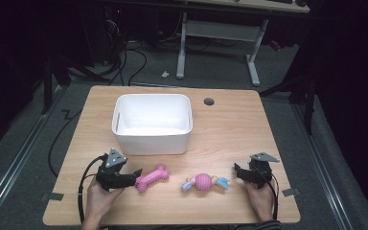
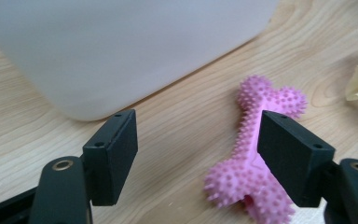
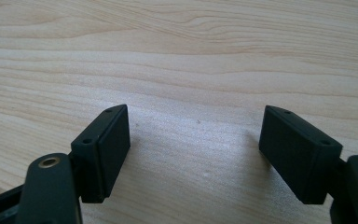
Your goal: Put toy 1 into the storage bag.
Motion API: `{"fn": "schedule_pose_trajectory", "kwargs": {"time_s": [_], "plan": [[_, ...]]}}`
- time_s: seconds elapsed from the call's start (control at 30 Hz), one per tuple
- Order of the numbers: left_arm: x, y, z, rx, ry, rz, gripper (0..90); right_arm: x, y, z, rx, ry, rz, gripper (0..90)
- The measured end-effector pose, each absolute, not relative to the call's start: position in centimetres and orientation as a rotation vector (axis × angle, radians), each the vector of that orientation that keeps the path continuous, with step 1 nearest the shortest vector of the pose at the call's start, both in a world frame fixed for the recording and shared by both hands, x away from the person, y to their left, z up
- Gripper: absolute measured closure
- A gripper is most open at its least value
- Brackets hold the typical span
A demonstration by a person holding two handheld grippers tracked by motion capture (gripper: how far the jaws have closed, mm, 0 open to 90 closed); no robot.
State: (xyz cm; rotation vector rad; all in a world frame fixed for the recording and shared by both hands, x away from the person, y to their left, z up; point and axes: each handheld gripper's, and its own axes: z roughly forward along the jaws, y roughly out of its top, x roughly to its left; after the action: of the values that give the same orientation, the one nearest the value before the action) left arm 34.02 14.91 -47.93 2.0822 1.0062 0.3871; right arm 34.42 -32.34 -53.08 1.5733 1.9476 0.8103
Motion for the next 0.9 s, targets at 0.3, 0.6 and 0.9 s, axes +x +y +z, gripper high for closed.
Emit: {"fn": "schedule_pose_trajectory", "kwargs": {"time_s": [0.3,0.6,0.9], "plan": [[34.3,13.2,-48.3,2.164,0.959,0.354,29.4,34.4,-32.3,-53.1,1.573,1.948,0.810,24.6],[34.9,11.1,-48.5,2.241,0.894,0.315,30.5,34.4,-32.3,-53.1,1.575,1.948,0.811,24.7],[35.5,8.8,-49.4,2.365,0.807,0.279,38.1,34.4,-32.4,-53.1,1.572,1.948,0.812,24.8]]}}
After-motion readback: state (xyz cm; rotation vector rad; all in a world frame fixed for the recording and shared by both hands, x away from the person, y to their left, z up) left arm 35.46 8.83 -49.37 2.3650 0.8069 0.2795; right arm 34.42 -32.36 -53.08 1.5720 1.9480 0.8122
